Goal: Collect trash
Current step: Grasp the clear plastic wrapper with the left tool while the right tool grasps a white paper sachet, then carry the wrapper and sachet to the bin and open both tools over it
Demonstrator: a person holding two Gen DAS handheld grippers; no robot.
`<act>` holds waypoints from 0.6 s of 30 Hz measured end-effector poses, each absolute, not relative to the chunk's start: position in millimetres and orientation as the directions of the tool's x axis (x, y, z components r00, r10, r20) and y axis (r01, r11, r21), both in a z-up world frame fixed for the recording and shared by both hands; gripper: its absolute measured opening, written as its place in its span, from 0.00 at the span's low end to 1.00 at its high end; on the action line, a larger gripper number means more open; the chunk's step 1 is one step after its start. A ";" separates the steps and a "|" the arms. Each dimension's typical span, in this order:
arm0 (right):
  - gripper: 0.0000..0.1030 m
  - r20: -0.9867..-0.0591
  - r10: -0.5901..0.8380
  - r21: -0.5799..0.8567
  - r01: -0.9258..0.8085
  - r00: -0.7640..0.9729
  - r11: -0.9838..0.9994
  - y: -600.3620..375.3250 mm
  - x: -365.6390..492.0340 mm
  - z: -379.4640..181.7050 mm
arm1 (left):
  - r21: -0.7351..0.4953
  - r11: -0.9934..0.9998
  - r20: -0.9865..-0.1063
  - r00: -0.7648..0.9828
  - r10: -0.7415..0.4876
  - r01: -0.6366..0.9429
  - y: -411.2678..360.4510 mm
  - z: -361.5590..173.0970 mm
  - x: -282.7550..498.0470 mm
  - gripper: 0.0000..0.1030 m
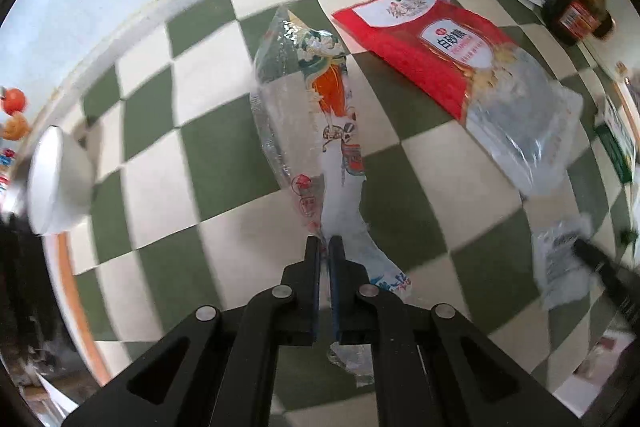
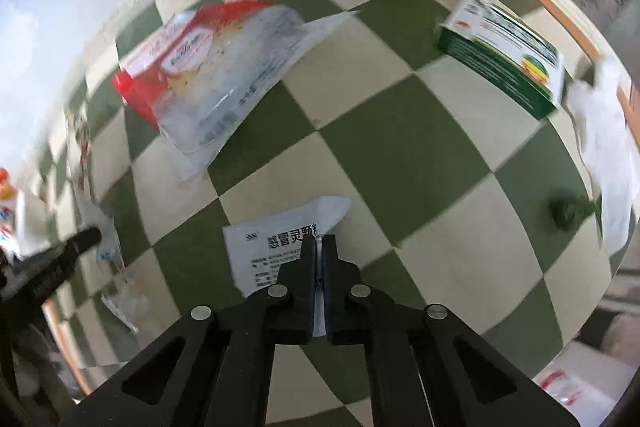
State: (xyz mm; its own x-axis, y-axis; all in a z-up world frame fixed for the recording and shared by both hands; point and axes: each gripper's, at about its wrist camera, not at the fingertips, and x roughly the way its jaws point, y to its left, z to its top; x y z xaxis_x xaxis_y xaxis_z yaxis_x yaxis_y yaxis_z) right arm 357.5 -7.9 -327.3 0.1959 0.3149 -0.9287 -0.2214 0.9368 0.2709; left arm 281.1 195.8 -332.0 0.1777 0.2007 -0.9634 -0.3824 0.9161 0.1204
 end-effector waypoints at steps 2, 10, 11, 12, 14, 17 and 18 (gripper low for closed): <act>0.02 -0.915 0.342 0.298 -0.209 0.215 0.931 -22.9 352.2 -317.9 | 0.159 0.915 -0.952 0.190 0.242 -0.371 189.0 -321.2 269.1 0.02; 0.02 -0.846 0.419 0.399 -0.128 0.329 0.908 -112.6 346.1 -263.8 | 0.170 0.937 -0.915 0.304 0.265 -0.306 143.1 -254.8 272.4 0.02; 0.02 -0.840 0.420 0.406 -0.117 0.343 0.906 -121.9 345.6 -257.7 | 0.164 0.944 -0.910 0.325 0.256 -0.285 130.3 -244.8 277.5 0.02; 0.02 -0.831 0.422 0.415 -0.100 0.363 0.904 -135.5 344.7 -251.0 | 0.159 0.953 -0.905 0.348 0.245 -0.259 119.4 -237.8 282.6 0.02; 0.02 -0.816 0.416 0.427 -0.067 0.401 0.902 -167.2 339.8 -238.4 | 0.139 0.972 -0.896 0.393 0.206 -0.191 84.2 -221.4 291.3 0.02; 0.02 -0.799 0.394 0.441 -0.003 0.453 0.898 -221.5 323.8 -225.8 | 0.092 0.994 -0.895 0.432 0.110 -0.063 24.4 -205.4 305.6 0.02; 0.02 -0.797 0.381 0.443 0.025 0.469 0.896 -243.7 315.3 -223.1 | 0.077 0.997 -0.898 0.432 0.077 -0.019 3.3 -203.3 310.6 0.02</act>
State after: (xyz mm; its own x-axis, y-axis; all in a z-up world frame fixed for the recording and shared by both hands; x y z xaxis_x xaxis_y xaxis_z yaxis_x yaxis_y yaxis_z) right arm 315.3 -243.7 -223.1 0.4695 0.3810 -0.7965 0.0253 0.8959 0.4435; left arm 310.6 3.3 -203.3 0.4324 0.0774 -0.8983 -0.0194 0.9969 0.0765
